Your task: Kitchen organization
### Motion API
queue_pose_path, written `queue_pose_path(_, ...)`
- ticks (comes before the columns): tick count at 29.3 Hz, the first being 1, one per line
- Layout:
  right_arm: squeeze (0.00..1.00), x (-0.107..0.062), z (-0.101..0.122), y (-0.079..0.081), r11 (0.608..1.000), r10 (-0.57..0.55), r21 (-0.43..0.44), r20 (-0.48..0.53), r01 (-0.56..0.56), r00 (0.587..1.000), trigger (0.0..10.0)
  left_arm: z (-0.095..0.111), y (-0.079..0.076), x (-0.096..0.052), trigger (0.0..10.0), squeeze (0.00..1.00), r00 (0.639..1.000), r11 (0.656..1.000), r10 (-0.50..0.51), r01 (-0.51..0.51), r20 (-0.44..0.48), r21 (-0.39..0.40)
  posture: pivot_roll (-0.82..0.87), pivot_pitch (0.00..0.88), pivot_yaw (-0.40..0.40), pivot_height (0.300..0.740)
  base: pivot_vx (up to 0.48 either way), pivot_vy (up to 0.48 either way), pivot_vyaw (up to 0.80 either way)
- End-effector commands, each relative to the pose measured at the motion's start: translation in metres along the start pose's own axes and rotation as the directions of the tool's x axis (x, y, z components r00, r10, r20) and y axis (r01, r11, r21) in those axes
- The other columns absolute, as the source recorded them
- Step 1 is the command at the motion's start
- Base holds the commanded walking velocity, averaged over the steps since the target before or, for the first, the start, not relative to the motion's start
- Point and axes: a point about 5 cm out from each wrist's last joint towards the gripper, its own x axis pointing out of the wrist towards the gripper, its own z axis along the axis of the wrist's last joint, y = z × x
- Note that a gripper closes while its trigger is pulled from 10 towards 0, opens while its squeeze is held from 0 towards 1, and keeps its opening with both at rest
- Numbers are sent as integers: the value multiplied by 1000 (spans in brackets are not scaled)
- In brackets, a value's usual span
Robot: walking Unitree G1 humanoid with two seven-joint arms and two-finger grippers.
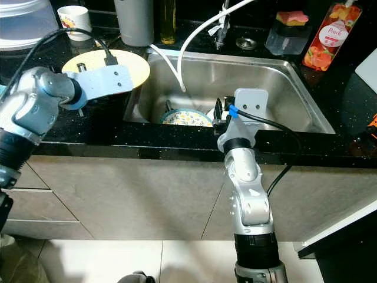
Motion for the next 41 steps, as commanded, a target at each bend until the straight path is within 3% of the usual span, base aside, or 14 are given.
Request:
queue_pose_path(1,0,-1,-2,-4,1000,-15,-1,-9,15,1000,10000,-4,1,1,7529,0,1000,1000,4,-3,-25,20,262,85,-41,740,0,0,0)
queue_pose_path(4,0,-1,-2,-4,1000,-15,-1,-8,15,1000,10000,-6,1,1,7020,0,1000,1000,3,-3,-30,18,261,86,-41,740,0,0,0)
queue_pose_path(5,0,-1,-2,-4,1000,-15,-1,-8,15,1000,10000,-7,1,2,4118,0,999,1000,8,-8,-35,17,259,86,-42,740,0,0,0)
queue_pose_path(6,0,-1,-2,-4,1000,-15,-2,-8,15,1000,10000,-7,2,2,2275,0,999,1000,12,-11,-36,14,259,86,-42,740,0,0,0)
queue_pose_path(8,0,-1,-2,-4,1000,-15,-3,-9,15,1000,10000,-7,2,3,2275,0,999,1000,15,-14,-37,11,259,86,-42,740,0,0,0)
queue_pose_path(10,0,-1,-2,-4,1000,-14,-4,-9,14,1000,10000,-7,3,2,0,0,999,1000,15,-15,-36,11,259,86,-43,740,0,0,0)
queue_pose_path(23,0,0,-2,-3,1000,-10,-3,-10,10,1000,10000,-6,8,-1,0,0,999,999,36,-36,-18,13,260,86,-46,740,0,0,0)
queue_pose_path(24,0,0,-2,-3,1000,-10,-3,-9,10,1000,10000,-6,9,-1,1725,0,999,999,47,-46,-17,18,260,86,-46,740,0,0,0)
queue_pose_path(25,0,0,-2,-4,1000,-11,-3,-9,11,1000,10000,-5,11,-1,10000,0,998,998,64,-64,-11,22,260,86,-46,740,0,0,0)
queue_pose_path(29,0,0,-2,-4,1000,-11,-4,-10,11,1000,10000,9,21,-4,10000,0,984,985,162,-166,79,37,260,86,-47,740,0,0,0)
queue_pose_path(35,0,-1,-2,-3,1000,-10,-2,-8,10,1000,10000,53,32,-13,10000,0,889,938,335,-283,312,-201,252,82,-41,740,0,0,0)
queue_pose_path(39,0,-2,-2,-3,1000,-11,0,-8,11,1000,10000,78,24,-24,10000,0,782,816,465,-197,415,-543,252,81,-42,740,0,0,0)
queue_pose_path(40,0,-3,-3,-3,1000,-10,1,-11,10,1000,10000,85,16,-30,10000,0,738,723,516,-101,436,-683,254,80,-44,740,0,0,0)
queue_pose_path(41,0,-3,-3,-3,1000,-9,1,-11,9,1000,10000,86,15,-31,10000,0,729,698,526,-76,437,-712,254,80,-44,740,0,0,0)
